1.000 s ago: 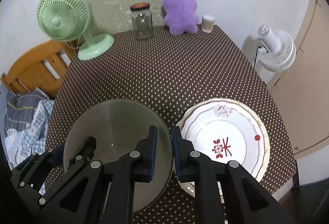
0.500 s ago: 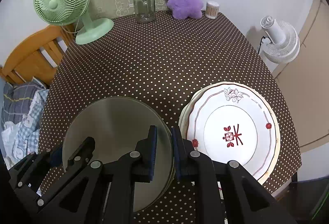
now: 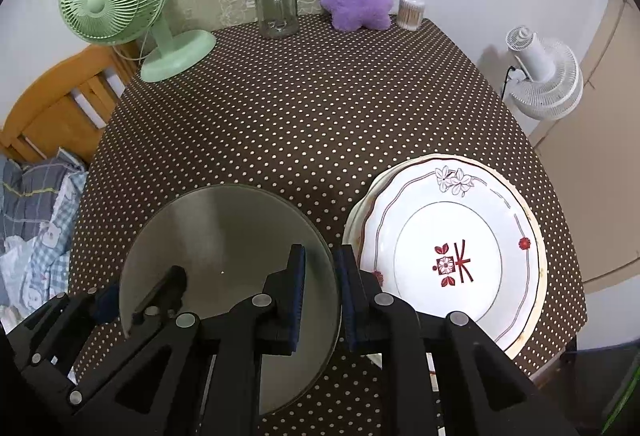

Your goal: Organize plates and bowls

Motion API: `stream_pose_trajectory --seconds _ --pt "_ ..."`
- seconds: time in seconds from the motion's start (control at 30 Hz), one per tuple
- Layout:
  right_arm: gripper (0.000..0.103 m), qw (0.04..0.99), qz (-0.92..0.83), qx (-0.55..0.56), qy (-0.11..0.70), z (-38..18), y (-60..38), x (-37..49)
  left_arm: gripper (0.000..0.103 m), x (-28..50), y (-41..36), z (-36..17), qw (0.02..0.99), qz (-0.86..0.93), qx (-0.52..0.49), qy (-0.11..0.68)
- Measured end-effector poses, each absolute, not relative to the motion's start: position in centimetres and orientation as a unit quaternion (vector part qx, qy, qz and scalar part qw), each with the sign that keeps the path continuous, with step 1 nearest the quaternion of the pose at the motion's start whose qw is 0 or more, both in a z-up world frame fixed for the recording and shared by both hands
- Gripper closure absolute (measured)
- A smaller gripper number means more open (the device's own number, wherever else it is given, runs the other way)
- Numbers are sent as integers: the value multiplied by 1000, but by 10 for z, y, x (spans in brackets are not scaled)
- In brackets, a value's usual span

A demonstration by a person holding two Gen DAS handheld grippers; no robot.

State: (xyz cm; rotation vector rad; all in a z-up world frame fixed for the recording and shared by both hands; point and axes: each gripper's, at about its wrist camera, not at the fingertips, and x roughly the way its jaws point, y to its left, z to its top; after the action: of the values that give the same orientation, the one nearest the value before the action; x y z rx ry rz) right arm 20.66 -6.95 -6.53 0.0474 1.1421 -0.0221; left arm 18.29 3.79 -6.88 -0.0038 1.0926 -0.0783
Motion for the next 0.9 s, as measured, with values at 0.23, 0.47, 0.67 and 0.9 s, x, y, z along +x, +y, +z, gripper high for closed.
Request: stream_pose_trajectory --seconds 0.23,0.47,0.67,0.9 --pt "67 836 10 48 546 -57 -78 205 40 179 42 -55 864 -62 -5 500" --pt "36 842 20 64 536 -44 -86 200 24 179 47 -48 864 -73 -16 497" --pt "36 831 18 87 549 -54 -95 200 17 179 50 -53 861 -75 -24 503" --pt "36 818 24 104 565 -72 -100 206 16 185 50 -66 852 -74 -24 518"
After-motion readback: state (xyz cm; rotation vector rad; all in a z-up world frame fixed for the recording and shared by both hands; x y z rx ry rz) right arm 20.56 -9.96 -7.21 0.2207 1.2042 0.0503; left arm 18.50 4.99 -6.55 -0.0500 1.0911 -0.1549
